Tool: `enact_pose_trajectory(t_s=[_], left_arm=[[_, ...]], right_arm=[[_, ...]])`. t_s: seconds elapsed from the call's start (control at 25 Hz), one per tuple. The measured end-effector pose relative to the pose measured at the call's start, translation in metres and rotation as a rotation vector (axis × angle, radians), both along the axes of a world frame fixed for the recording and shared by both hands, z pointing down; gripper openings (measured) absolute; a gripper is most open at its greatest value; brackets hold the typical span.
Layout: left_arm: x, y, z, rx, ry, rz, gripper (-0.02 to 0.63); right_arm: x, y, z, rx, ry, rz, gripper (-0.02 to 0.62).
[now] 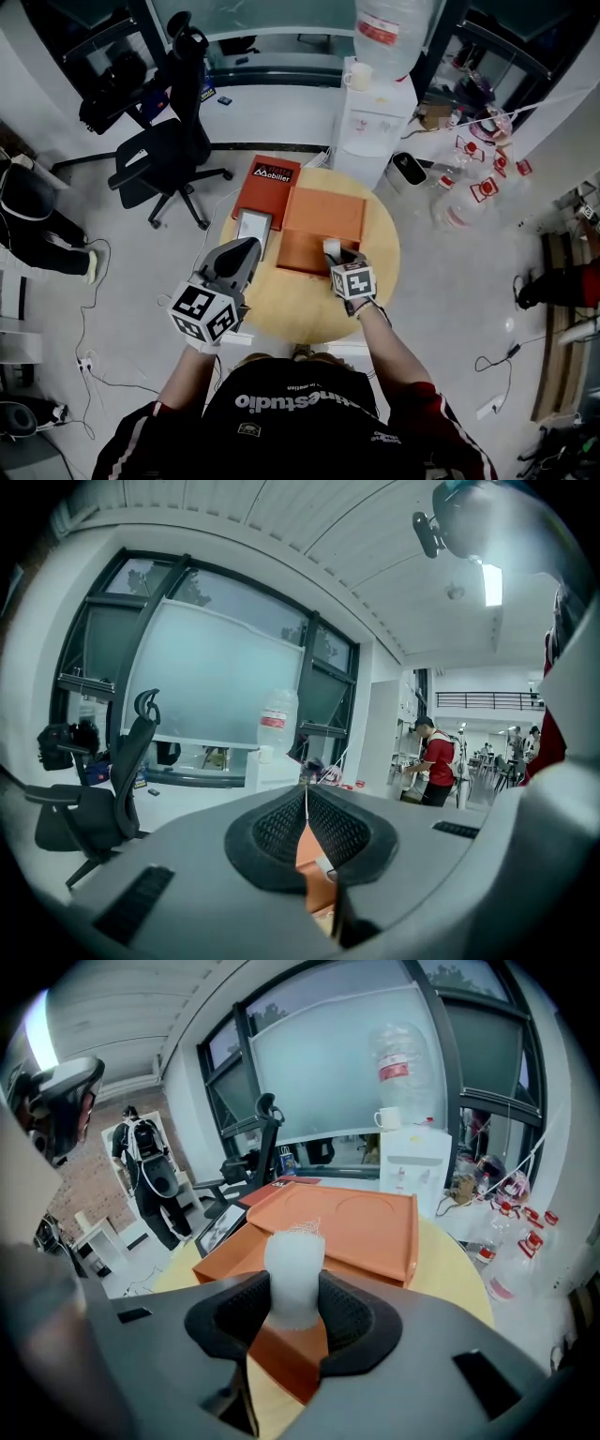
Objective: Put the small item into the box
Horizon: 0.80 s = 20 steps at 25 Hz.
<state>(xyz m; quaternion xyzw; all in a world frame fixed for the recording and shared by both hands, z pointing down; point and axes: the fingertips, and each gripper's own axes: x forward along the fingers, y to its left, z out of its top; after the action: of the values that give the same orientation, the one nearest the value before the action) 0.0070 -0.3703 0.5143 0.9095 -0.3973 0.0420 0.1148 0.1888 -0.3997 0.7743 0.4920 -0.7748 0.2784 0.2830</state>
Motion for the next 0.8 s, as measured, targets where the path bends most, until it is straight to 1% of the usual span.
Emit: enact_pose_trajectory(t_s=[0.12,0.28,0.4,0.68,0.8], left_arm=[[-0.002,0.001,0.001,-0.001,-0.011,-0.002,0.021],[-0.004,-0.001,0.004,-0.008,-0.023,-0.010,0.021],[-0.006,-0.002,0.004,-0.012,-0.026,-0.016,0.021],[-0.010,-0.004,0.005,-0.014,-0.025,-0.025,0.021],[-0.015,-0.006,0.006,-0.016,-0.027,-0.032,0.021]], right_arm=[[-0.011,-0.003,0.009,-0.016,0.025,-0.038,0.183],[-0.012,-0.006,0.022,-0.049,0.044,-0.037,0.183],[-0.013,-0.010,0.024,-0.056,0.066,-0.043,0.183],[-0.023,-0.013,0.030,-0.054,0.071,-0.068,0.184],[-0.032,-0.008,0.038,-0.086,0.073,-0.095,0.184]])
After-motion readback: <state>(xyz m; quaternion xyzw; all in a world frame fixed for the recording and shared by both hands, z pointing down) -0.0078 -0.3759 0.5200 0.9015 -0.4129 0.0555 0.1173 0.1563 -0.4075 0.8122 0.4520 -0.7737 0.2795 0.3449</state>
